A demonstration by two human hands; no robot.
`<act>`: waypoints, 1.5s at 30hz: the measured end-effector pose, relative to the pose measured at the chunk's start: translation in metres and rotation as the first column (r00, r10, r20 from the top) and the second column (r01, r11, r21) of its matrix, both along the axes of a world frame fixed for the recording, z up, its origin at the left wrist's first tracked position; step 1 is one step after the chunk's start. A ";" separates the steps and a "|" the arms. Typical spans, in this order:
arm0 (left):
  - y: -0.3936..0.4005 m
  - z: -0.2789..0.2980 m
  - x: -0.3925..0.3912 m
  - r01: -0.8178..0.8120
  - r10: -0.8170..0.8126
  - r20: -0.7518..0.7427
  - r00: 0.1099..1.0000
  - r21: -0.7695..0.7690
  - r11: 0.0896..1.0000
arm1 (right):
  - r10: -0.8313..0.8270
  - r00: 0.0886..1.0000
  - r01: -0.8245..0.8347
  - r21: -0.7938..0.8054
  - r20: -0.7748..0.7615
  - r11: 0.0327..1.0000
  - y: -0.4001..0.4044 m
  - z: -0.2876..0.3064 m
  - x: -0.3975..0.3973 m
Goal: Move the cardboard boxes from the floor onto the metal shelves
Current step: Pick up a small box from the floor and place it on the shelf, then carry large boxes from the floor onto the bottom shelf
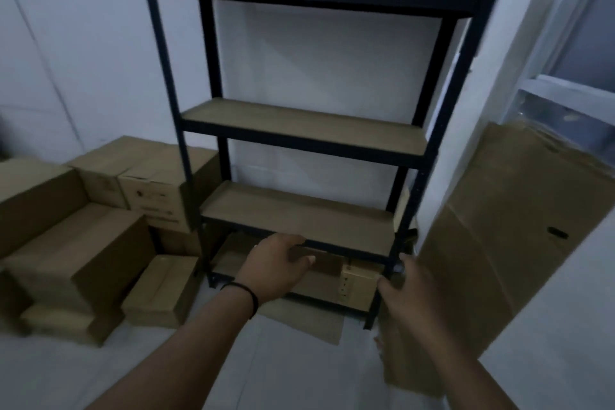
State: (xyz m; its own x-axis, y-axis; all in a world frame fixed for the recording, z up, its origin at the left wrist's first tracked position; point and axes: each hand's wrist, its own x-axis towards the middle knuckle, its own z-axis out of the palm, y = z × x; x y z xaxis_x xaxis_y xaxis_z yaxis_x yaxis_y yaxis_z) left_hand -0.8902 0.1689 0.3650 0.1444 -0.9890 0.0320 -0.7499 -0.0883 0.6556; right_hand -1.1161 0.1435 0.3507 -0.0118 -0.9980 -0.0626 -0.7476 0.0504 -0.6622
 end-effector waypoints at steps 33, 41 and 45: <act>0.237 -0.020 0.439 -0.574 0.577 -0.019 0.817 0.081 0.815 | 0.611 0.791 -0.602 0.127 -0.045 0.789 0.119 -0.010 0.489; 0.210 -0.033 0.528 -0.623 0.625 -0.010 0.780 0.071 0.779 | 0.635 0.772 -0.624 0.156 -0.024 0.766 0.081 -0.028 0.589; 0.178 -0.035 0.576 -0.647 0.649 -0.002 0.761 0.061 0.760 | 0.634 0.774 -0.623 0.172 -0.006 0.763 0.046 -0.042 0.647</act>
